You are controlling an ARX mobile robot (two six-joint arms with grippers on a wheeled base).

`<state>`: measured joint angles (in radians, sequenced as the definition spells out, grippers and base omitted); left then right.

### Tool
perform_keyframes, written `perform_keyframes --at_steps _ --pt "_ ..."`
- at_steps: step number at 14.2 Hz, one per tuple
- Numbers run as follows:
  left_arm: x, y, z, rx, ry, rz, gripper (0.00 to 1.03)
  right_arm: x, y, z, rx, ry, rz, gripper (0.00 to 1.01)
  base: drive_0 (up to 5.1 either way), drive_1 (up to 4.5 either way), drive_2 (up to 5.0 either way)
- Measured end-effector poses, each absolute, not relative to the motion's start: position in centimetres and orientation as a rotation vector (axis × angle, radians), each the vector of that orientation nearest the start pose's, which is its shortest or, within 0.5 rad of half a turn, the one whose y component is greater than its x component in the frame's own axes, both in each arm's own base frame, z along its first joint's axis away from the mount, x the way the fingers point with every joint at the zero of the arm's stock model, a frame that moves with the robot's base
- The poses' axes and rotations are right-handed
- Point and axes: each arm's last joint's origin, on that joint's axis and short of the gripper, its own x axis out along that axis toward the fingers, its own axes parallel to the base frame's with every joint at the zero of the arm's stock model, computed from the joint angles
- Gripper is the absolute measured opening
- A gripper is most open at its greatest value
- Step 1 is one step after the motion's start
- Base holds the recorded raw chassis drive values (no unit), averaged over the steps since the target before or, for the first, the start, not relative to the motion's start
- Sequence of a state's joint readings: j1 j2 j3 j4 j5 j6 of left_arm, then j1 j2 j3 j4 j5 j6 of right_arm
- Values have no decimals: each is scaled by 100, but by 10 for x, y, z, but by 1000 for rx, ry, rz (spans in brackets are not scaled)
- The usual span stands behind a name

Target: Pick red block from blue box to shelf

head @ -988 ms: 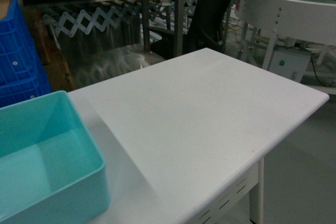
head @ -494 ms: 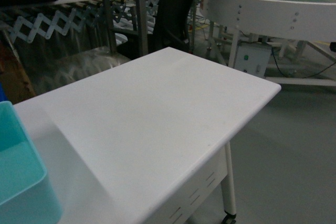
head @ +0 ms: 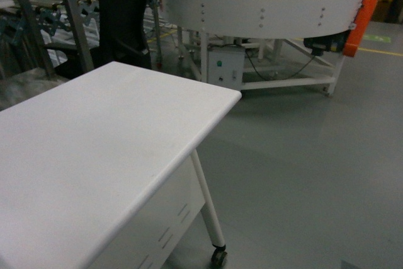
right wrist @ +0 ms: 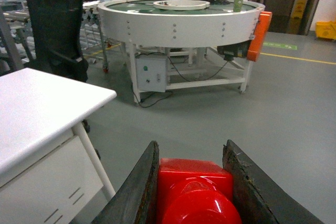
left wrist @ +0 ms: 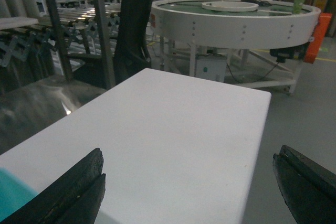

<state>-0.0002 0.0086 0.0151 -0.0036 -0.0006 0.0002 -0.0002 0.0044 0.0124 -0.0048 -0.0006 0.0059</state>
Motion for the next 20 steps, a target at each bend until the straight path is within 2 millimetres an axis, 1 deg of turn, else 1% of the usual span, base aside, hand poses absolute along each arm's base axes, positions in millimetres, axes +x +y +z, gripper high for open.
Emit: perform_keyframes --at_steps 20 --pt "97 0 168 0 -3 0 98 97 0 167 6 -4 0 29 -141 -141 -141"
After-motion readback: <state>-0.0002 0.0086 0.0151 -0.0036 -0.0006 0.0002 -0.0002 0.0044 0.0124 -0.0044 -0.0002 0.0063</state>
